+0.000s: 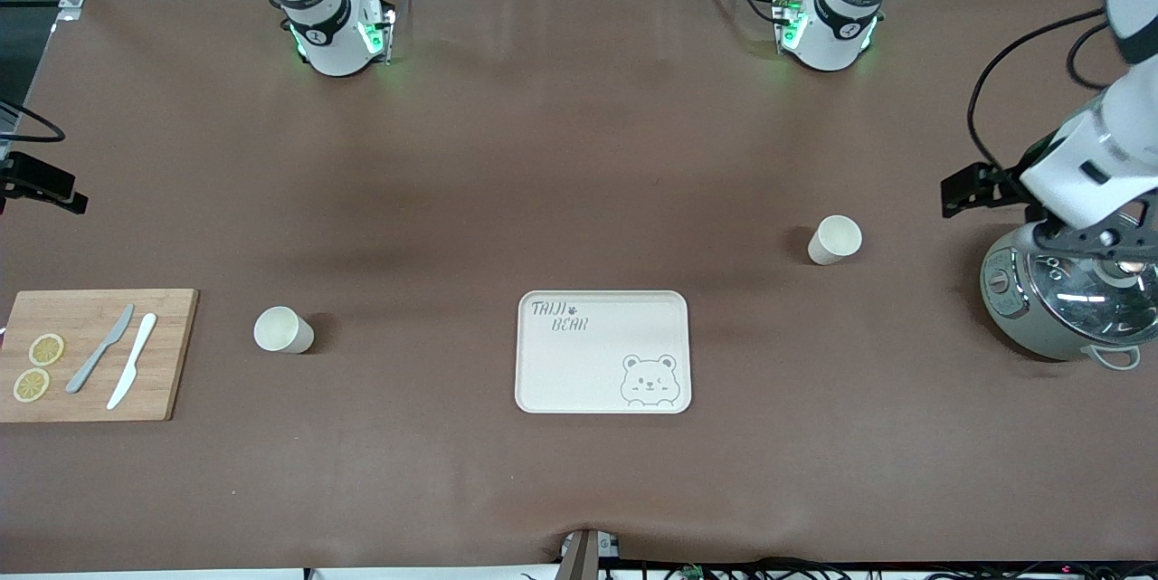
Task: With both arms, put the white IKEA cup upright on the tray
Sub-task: 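Reach both grippers down toward the two white paper cups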
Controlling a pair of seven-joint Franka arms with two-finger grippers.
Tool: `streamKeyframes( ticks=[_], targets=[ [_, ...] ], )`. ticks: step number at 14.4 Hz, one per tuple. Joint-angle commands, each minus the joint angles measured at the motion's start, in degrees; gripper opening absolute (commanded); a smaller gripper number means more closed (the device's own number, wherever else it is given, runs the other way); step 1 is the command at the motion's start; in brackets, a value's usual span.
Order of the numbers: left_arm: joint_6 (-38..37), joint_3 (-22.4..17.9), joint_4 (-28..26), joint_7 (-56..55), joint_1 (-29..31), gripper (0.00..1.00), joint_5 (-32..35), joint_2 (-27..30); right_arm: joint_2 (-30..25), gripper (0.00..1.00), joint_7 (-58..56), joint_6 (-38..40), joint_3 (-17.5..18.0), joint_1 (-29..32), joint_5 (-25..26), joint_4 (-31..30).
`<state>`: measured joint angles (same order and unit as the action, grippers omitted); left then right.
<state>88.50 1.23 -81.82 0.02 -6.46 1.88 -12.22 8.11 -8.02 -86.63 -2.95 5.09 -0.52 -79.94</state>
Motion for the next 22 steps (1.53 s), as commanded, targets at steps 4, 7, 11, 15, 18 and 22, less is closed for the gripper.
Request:
streamKeyframes(
  ticks=[4, 7, 11, 15, 18, 22],
  targets=[
    [10.26, 0.09, -9.2, 0.24, 0.83, 1.0, -0.65, -2.46, -0.12, 1.0, -7.96, 0.6, 0.4, 0.28, 1.04, 0.67],
    [23.78, 0.35, -20.45, 0.42, 2.85, 1.0, -1.0, -1.76, 0.85, 1.0, -8.33, 2.86, 0.49, 0.09, 2.45, 0.14],
    [32.95, 0.26, -29.17, 0.68, 2.85, 1.0, -1.0, -2.02, 1.12, 1.0, -9.55, 2.87, 0.41, 0.54, 3.5, -0.21],
    [36.3, 1.05, -34.53, -0.02, 2.24, 1.0, -1.0, -1.5, 0.94, 1.0, -20.77, 4.72, 0.23, 2.29, 3.51, 1.36],
    [37.61, 1.49, -39.01, -0.02, 2.76, 1.0, -1.0, 1.83, 1.2, 1.0, -22.23, -0.52, 0.32, 2.12, 1.23, 0.76],
    [44.27, 1.49, -48.05, -0.11, 3.29, 1.0, -1.0, 8.07, 6.73, 1.0, -6.85, -4.94, 0.32, 2.56, -0.62, 0.49]
  ],
)
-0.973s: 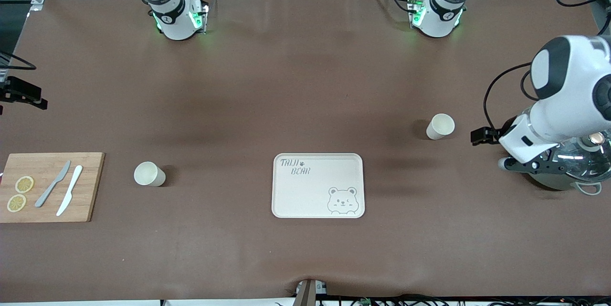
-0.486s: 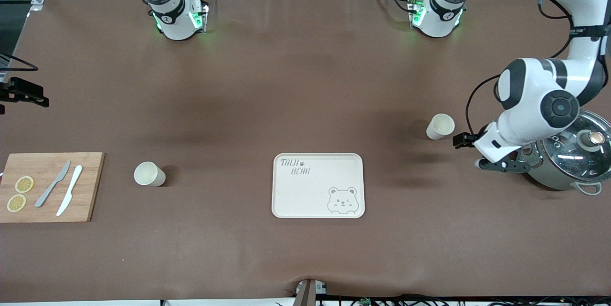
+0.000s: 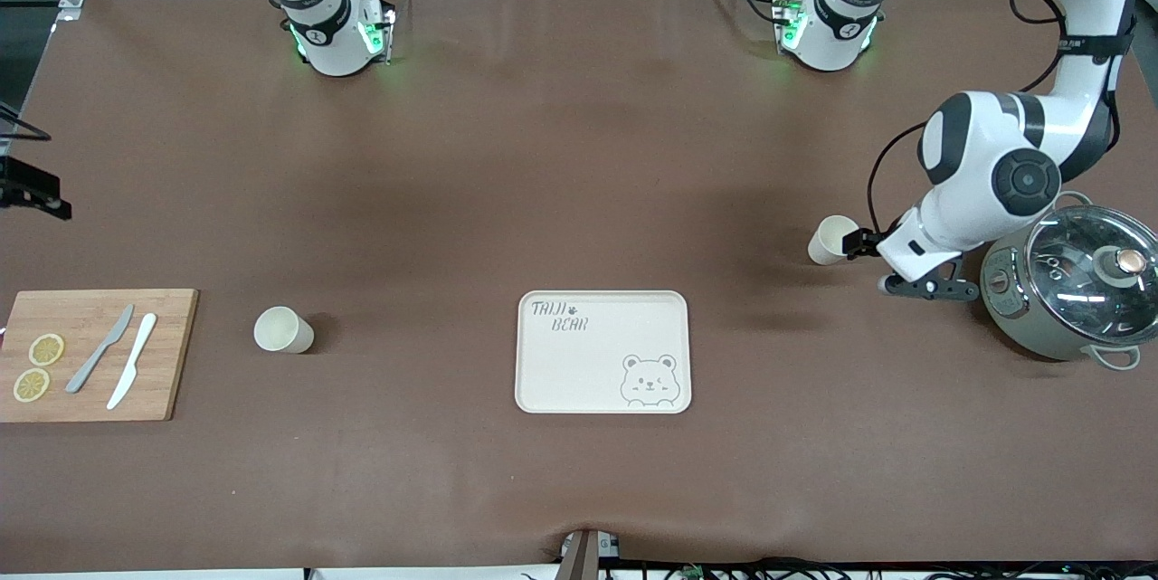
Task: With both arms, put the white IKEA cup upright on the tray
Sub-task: 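Reach both grippers down toward the two white paper cups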
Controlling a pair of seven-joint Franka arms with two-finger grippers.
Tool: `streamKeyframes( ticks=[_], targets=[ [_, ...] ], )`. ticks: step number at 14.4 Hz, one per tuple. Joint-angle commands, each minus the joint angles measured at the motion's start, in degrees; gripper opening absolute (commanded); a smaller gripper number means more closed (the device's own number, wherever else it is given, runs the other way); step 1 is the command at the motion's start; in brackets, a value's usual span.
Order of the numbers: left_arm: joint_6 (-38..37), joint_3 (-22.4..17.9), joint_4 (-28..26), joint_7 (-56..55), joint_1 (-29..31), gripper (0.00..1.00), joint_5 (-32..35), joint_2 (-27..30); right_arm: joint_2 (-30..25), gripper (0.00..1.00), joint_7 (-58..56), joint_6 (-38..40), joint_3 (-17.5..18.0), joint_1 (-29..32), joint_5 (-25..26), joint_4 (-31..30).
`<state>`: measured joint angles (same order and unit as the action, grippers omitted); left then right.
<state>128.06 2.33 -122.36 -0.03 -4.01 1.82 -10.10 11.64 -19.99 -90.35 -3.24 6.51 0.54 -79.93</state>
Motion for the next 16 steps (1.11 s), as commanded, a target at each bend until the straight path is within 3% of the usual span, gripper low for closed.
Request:
streamKeyframes(
  ticks=[1, 4, 8, 12, 16],
  targets=[
    [6.91, 0.48, -9.55, -0.06, 1.72, 1.0, -0.94, 7.02, 4.78, 1.0, 5.32, -2.02, 0.69, 1.05, -1.68, 0.39],
    [9.91, 0.57, -12.28, -0.06, 1.64, 1.0, -0.94, 7.29, 8.29, 1.0, 5.32, -6.67, 0.69, 1.31, -1.59, -0.74],
    [19.13, 0.57, -17.64, -0.06, 1.64, 1.0, -0.94, 6.5, 8.48, 1.0, 5.49, -15.62, 0.7, 0.96, -3.87, -8.47],
    [20.82, 0.48, -18.0, -0.06, 1.64, 1.0, -0.94, 5.18, 8.22, 1.0, 6.02, -25.91, 0.7, 0.53, -5.46, -17.87],
    [21.35, 0.48, -17.83, -0.06, 1.73, 1.0, -0.94, 3.96, 8.31, 1.0, 11.01, -30.14, 0.87, -1.22, -5.99, -21.57]
  ],
)
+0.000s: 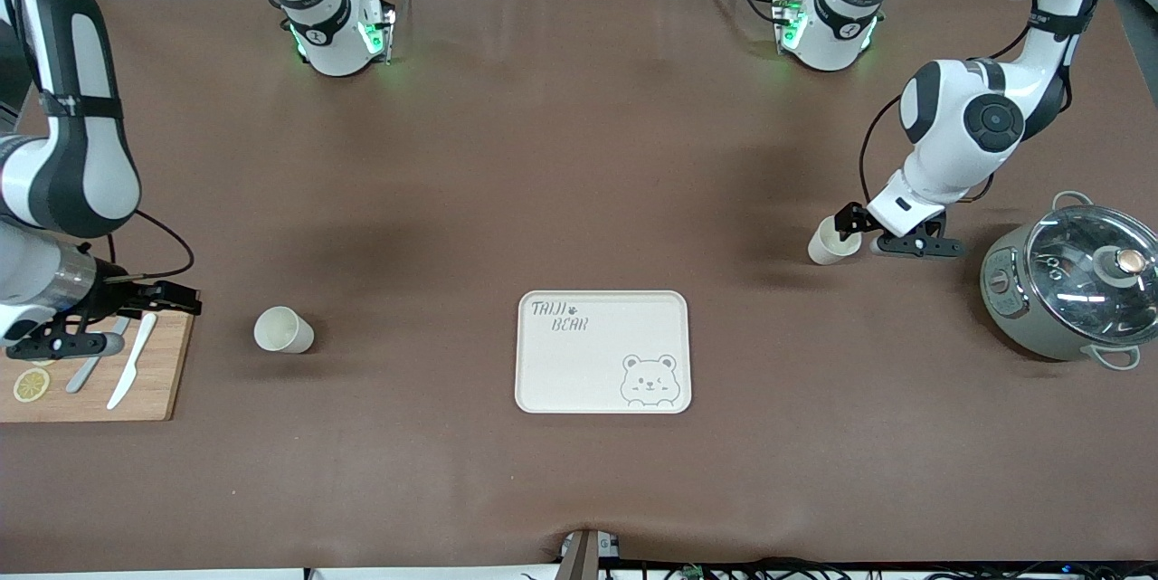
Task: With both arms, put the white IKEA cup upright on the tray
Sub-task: 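Reach both grippers down toward the two white paper cups, then grasp the pot-side cup with the left gripper while the right gripper grasps the other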
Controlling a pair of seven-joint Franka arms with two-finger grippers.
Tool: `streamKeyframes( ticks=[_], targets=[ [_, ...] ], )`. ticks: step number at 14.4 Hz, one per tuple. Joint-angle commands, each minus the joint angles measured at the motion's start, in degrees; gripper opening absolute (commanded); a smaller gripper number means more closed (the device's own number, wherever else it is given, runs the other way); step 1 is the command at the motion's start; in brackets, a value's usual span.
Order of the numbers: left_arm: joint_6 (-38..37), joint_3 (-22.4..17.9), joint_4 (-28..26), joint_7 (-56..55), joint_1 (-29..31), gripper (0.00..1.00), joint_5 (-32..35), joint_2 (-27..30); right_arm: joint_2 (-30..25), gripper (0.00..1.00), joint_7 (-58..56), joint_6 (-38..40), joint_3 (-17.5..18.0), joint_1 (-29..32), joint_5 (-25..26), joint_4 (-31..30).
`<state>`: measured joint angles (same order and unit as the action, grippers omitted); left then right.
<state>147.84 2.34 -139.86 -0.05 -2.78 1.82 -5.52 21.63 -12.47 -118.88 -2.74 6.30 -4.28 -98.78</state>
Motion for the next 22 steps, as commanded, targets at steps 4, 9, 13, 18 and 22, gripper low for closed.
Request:
streamKeyframes(
  ticks=[4, 9, 13, 18, 22],
  targets=[
    [4.29, 0.48, -0.41, -0.03, 0.49, 1.0, -0.94, -2.82, -1.85, 1.0, 5.35, -6.79, 0.28, -2.69, -1.17, -7.03],
    [5.79, 0.39, -0.5, -0.03, 0.49, 1.0, -1.03, -3.8, -1.5, 1.0, 5.26, -14.79, 0.28, -3.75, -0.99, -11.7],
    [6.14, 0.39, -0.5, 0.05, 0.49, 1.0, -1.03, -4.49, 0.16, 1.0, 5.35, -16.82, 0.28, -3.75, -0.99, -11.79],
    [9.75, 0.48, -1.29, -0.73, 0.41, 1.0, -1.03, -6.34, 3.76, 1.0, 5.26, -24.81, 0.28, -4.01, -0.9, -13.37],
    [9.4, 0.48, -2.17, -2.76, -0.03, 0.0, -0.94, -5.99, 5.0, 1.0, 5.26, -26.57, 0.28, -4.01, -0.9, -13.37]
  ],
)
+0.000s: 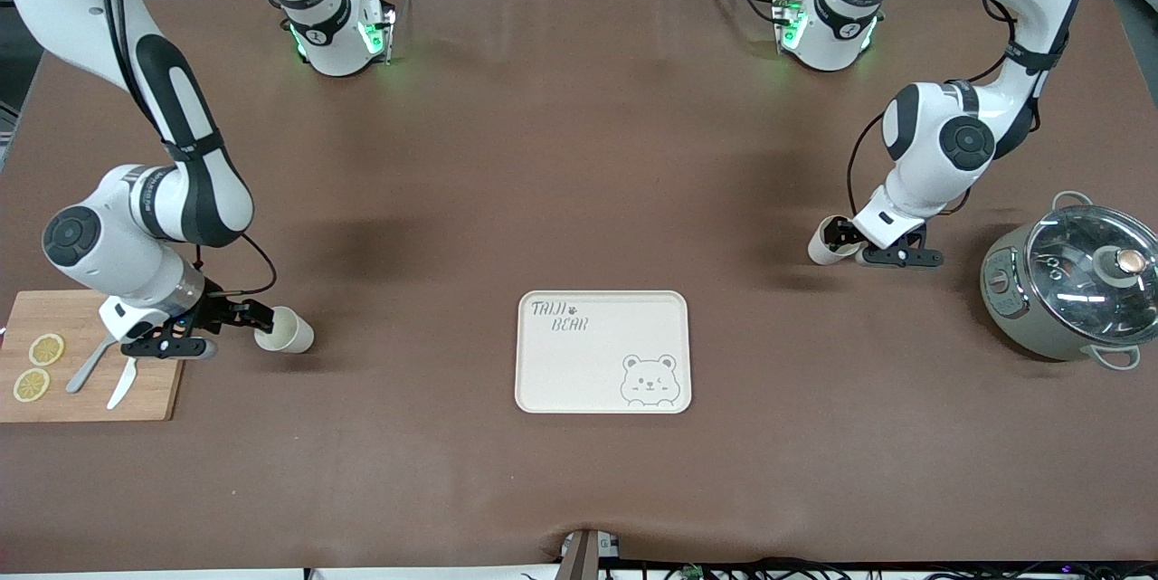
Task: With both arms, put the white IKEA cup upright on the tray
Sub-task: 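Grasp the pot-side cup with the left gripper while the right gripper grasps the other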
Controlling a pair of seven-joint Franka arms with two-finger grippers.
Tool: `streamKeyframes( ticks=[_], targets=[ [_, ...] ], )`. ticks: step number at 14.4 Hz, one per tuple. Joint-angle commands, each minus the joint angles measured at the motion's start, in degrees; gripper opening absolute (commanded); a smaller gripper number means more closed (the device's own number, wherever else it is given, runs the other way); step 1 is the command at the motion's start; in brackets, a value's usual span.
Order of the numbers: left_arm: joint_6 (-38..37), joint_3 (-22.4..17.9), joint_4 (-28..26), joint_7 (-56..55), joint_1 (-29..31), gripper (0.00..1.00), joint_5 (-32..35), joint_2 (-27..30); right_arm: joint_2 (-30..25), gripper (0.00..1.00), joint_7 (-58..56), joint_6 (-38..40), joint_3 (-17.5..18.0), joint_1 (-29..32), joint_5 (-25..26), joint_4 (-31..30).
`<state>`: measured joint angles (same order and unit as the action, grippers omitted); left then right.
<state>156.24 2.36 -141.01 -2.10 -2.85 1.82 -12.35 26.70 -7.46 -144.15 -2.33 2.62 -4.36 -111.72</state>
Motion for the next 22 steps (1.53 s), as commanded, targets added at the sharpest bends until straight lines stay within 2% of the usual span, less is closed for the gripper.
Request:
streamKeyframes(
  ticks=[1, 6, 8, 10, 13, 14, 15, 16, 18, 19, 21, 22],
  targets=[
    [1.0, 0.45, -1.03, -0.89, -0.14, 0.0, -0.94, 0.75, 0.37, 1.0, 0.25, -1.74, -0.13, -0.34, -0.82, -0.43],
    [0.91, 0.45, 0.64, -0.89, 0.39, 0.0, -0.94, 1.36, 2.48, 1.0, 0.34, -5.26, -0.13, -0.95, -0.91, -0.43],
    [-0.4, 0.63, 2.04, -4.55, -0.23, 0.0, -0.94, 2.76, 2.57, 1.0, 0.43, -5.26, -0.13, -1.13, -0.91, -0.43],
    [-7.48, 2.46, 7.55, -7.21, -0.14, 0.0, -0.94, 3.12, 2.66, 1.0, 0.34, -5.26, -0.13, -1.13, -0.91, -0.43],
    [-24.26, 2.56, 21.69, -8.09, -0.23, 0.0, -0.94, 1.37, 2.74, 1.0, 0.43, -5.26, -0.13, -1.22, -0.91, -0.43],
    [-28.66, 2.56, 26.17, -8.18, 0.03, 0.0, -0.94, 0.76, 2.74, 0.95, 0.43, -5.26, -0.13, -1.3, -0.91, -0.43],
    [-31.14, 2.65, 29.18, -9.92, -0.49, 0.0, -0.94, -0.47, 2.74, 0.78, 0.43, -5.26, -0.13, -1.48, -0.91, -0.43],
    [-31.52, 2.83, 30.69, -12.98, -0.84, 0.0, -0.94, -1.18, 2.83, 0.64, 0.43, -5.26, -0.13, -1.57, -0.91, -0.43],
    [-31.17, 3.53, 34.81, -21.41, -4.08, 0.0, -1.12, -4.5, 2.83, 0.53, 0.43, -5.09, -0.13, -1.57, -0.91, -0.43],
    [-30.73, 3.79, 37.36, -25.72, -5.4, 0.0, -1.29, -6.87, 2.83, 0.41, 0.43, -5.09, -0.13, -1.57, -0.91, -0.43],
    [-24.0, 4.23, 41.49, -36.25, -9.87, 0.0, -3.05, -13.54, 2.83, 0.16, 0.43, -4.82, -0.13, -1.57, -0.91, -0.43],
    [-19.61, 3.89, 42.82, -42.31, -13.29, 0.0, -2.36, -17.4, 2.83, 0.09, 0.34, -4.82, -0.13, -1.57, -0.91, -0.35]
  ],
)
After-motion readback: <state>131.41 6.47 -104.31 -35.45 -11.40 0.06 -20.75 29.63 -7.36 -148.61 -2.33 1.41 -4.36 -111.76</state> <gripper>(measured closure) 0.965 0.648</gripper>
